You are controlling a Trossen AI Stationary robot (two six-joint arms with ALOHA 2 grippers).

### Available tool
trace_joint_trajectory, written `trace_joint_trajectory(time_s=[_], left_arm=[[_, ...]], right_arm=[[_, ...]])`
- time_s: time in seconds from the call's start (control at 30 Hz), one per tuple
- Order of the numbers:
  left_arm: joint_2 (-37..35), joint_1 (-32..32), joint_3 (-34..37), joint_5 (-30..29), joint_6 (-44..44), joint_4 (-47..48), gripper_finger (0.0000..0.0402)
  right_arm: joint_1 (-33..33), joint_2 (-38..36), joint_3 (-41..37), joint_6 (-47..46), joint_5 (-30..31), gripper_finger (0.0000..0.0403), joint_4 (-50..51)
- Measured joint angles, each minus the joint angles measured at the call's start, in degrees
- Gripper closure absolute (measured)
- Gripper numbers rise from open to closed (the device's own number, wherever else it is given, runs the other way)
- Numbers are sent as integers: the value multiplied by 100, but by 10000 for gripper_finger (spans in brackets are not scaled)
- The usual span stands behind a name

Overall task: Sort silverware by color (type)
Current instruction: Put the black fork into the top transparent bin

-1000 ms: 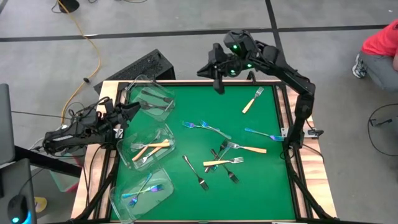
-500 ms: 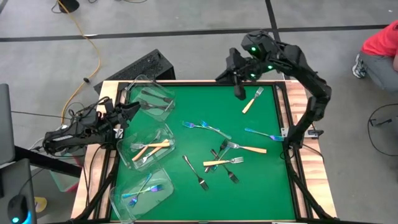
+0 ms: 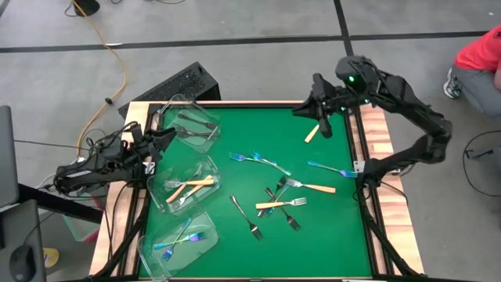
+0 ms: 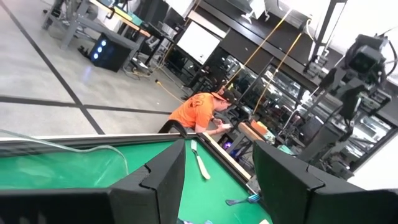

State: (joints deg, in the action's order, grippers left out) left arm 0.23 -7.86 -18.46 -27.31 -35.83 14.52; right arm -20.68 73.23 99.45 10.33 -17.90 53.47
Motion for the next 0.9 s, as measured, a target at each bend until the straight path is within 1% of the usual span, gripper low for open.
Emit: trace_joint_trajectory(time_s=[0.13, 0.27, 0.4, 0.67, 0.77, 0.9], left_arm=[[-1, 2, 0, -39, 0, 3, 230], [-1, 0, 0, -39, 0, 17, 230], [0, 0, 0, -39, 0, 18, 230], [0, 2, 0, -46, 4, 22, 230], [0, 0, 0, -48, 4, 22, 230], [0, 0, 0, -53, 4, 22, 230]], right_arm=[[107, -652, -1191, -548, -3, 346, -898], [293, -1227, -2353, -1025, -3, 346, -1997], [413, -1654, -3256, -1561, 1, 346, -3052], [665, -2095, -4372, -2034, 7, 346, -4437], [745, -2133, -4735, -2225, 15, 346, -5072], [799, -2161, -5117, -2279, 17, 346, -5670]])
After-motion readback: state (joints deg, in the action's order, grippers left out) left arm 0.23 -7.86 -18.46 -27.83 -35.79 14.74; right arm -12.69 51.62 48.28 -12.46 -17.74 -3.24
